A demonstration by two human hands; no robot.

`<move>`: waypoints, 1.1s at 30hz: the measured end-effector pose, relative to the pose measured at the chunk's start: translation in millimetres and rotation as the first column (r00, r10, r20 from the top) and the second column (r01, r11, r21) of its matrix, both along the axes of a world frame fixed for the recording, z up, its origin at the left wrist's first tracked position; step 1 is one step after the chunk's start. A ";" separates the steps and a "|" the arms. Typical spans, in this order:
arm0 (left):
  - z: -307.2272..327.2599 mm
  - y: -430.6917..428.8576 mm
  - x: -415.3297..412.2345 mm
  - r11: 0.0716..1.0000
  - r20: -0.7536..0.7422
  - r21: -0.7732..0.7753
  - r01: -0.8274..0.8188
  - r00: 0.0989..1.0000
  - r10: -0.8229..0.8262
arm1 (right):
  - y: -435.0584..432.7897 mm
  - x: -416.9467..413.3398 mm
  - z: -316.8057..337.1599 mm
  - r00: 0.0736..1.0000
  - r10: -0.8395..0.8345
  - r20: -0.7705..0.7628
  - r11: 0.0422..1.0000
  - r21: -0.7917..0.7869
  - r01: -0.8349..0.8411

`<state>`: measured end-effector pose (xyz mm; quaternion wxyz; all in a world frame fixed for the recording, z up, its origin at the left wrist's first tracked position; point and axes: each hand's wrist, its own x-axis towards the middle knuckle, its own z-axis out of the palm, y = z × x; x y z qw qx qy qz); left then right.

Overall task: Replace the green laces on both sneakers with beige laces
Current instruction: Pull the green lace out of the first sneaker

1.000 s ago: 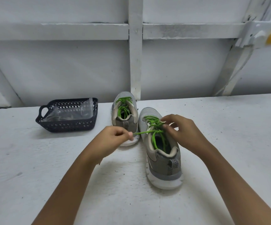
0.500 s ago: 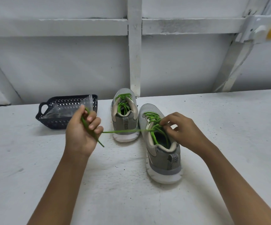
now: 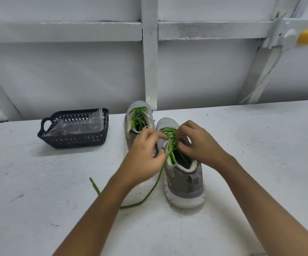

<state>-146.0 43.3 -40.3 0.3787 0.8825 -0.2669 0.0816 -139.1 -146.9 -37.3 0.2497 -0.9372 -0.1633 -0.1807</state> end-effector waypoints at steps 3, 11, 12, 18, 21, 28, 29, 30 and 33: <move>-5.4 -15.0 0.8 1.000 -0.066 0.019 0.015 0.998 -0.013 | -0.2 3.4 -2.7 1.000 0.005 0.018 0.998 0.058 -0.006; -10.0 -19.7 -2.3 0.999 -0.106 -0.037 -0.006 0.994 0.002 | 3.3 6.9 -9.1 0.895 -0.295 -0.335 0.563 0.696 0.446; -10.3 -20.0 -2.0 0.999 -0.106 -0.034 -0.009 0.994 0.005 | 4.0 7.1 -5.9 0.887 -0.254 -0.387 0.469 0.753 0.462; -12.0 -21.5 -1.2 1.000 -0.085 -0.014 -0.013 0.996 0.011 | -6.2 1.5 9.7 0.821 0.101 -0.562 0.004 0.826 0.564; -10.5 -23.3 -0.3 0.999 -0.074 -0.034 -0.027 0.997 0.024 | -4.9 -1.4 7.3 0.830 0.132 -0.543 0.022 0.838 0.545; -6.8 -34.5 9.5 0.997 0.045 0.014 -0.077 0.996 0.076 | 1.0 -19.0 7.5 0.952 0.060 -0.302 0.601 0.772 0.207; -6.5 -35.8 10.6 0.997 0.055 0.016 -0.080 0.995 0.079 | 2.3 -18.2 8.5 0.955 0.048 -0.293 0.658 0.728 0.190; -6.1 -37.0 11.0 0.996 0.057 0.019 -0.083 0.995 0.082 | 3.8 -17.2 9.7 0.959 0.011 -0.283 0.708 0.679 0.192; -6.8 -38.9 9.9 0.995 0.062 0.029 -0.100 0.993 0.098 | 6.4 -9.6 8.4 0.957 -0.132 -0.259 0.802 0.540 0.256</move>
